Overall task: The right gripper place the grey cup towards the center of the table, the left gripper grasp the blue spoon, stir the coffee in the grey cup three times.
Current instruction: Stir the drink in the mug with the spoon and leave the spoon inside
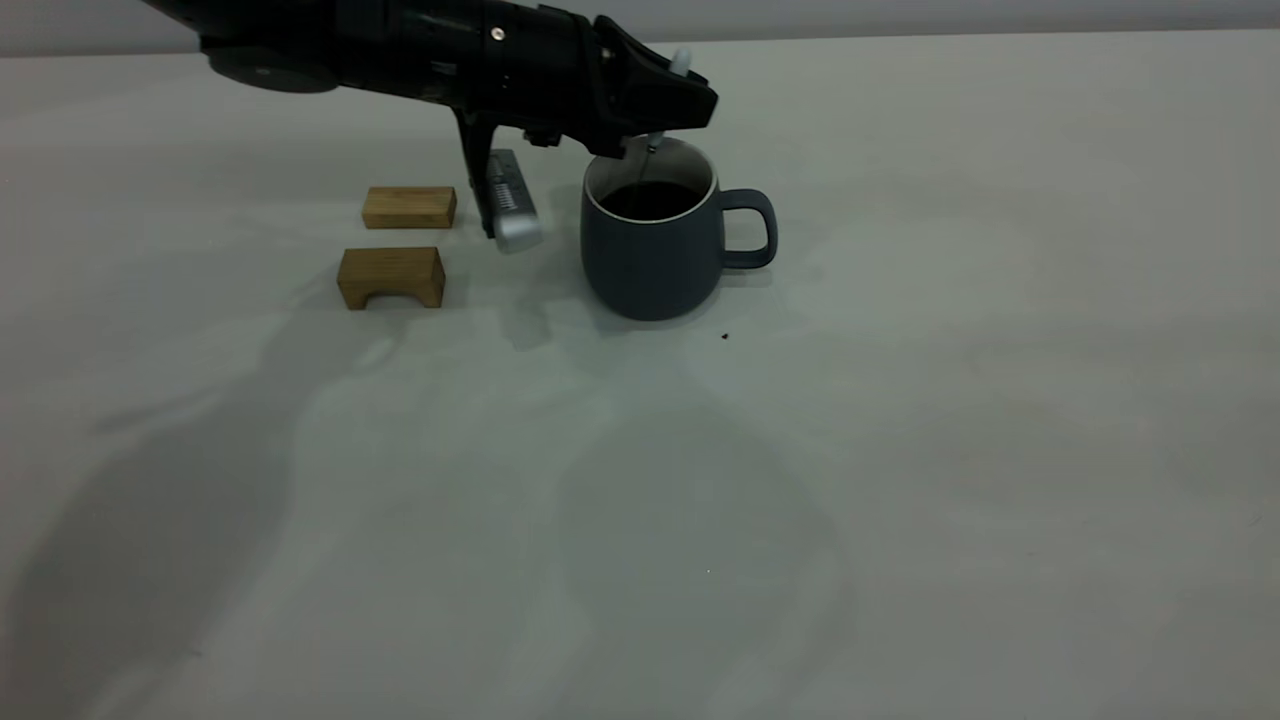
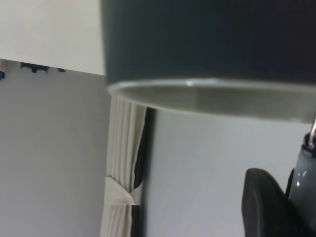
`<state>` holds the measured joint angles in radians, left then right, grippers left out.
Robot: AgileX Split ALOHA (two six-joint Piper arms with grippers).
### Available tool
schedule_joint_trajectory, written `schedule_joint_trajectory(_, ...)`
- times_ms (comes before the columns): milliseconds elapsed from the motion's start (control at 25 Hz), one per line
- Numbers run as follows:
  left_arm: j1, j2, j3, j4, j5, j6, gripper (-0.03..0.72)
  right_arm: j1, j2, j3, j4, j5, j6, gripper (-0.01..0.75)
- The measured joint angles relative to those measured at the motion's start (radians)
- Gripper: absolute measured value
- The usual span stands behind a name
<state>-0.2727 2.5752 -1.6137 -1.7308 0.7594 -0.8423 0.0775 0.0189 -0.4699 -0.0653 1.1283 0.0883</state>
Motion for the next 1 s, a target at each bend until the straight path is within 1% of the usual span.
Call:
schedule_joint_trajectory(200, -0.025, 0.0, -0.001, 0.0, 0.006, 0.0, 0.131, 0.0, 0.0, 0.0, 0.0, 0.0, 0.0, 0.527)
schedule_joint_trajectory(400, -0.036, 0.0, -0.001, 0.015, 0.092, 0.0, 0.13, 0.0, 0.0, 0.0, 0.0, 0.0, 0.0, 0.527)
schedule_joint_trajectory(520, -0.035, 0.0, -0.001, 0.049, 0.123, 0.0, 0.13, 0.0, 0.0, 0.0, 0.0, 0.0, 0.0, 0.527)
schedule_joint_trajectory(680, -0.009, 0.0, -0.001, 0.104, 0.137, 0.0, 0.129, 0.0, 0.0, 0.0, 0.0, 0.0, 0.0, 0.527)
schedule_joint_trajectory(800, 0.019, 0.0, -0.001, 0.109, 0.137, 0.0, 0.129, 0.0, 0.0, 0.0, 0.0, 0.0, 0.0, 0.527)
schedule_joint_trajectory(1000, 0.033, 0.0, -0.002, 0.026, 0.108, 0.0, 0.127, 0.0, 0.0, 0.0, 0.0, 0.0, 0.0, 0.527)
